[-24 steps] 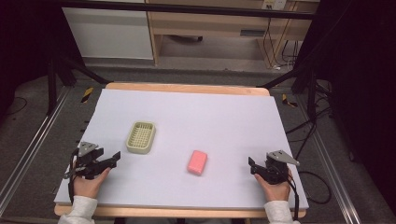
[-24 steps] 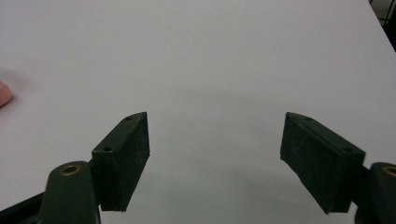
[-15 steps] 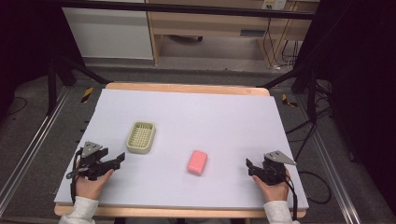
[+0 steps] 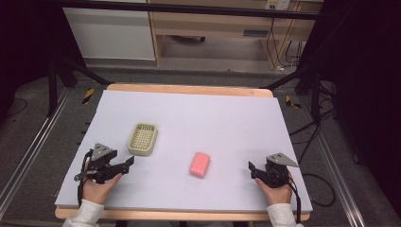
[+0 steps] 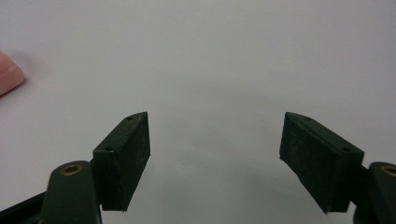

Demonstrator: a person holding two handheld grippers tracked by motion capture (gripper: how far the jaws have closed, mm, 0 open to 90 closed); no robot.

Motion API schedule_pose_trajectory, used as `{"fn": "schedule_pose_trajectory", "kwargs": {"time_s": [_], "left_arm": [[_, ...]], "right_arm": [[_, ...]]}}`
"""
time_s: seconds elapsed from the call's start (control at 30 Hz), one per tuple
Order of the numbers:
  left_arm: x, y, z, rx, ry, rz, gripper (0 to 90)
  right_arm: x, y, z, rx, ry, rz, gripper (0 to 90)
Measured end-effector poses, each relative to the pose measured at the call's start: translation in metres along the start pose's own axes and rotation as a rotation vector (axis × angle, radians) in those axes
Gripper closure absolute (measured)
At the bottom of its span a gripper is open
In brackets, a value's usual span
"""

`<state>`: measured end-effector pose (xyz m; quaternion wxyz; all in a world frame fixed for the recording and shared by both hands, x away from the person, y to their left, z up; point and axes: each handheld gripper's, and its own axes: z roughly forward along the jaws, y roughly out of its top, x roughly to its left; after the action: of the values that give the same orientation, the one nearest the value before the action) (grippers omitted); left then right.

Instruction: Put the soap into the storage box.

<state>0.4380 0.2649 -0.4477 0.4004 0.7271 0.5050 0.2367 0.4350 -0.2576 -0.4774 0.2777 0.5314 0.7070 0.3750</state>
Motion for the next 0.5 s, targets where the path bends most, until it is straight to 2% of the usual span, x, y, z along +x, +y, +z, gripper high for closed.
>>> {"fn": "schedule_pose_trajectory", "kwargs": {"time_s": [0.37,0.5], "left_arm": [[-0.016,0.005,0.001,0.006,-0.035,0.038,26.8],[-0.024,0.009,0.002,0.018,-0.036,0.069,26.9]], "right_arm": [[0.0,0.0,0.001,0.003,0.001,-0.003,24.8],[0.0,0.001,0.0,-0.005,-0.001,-0.001,25.0]]}}
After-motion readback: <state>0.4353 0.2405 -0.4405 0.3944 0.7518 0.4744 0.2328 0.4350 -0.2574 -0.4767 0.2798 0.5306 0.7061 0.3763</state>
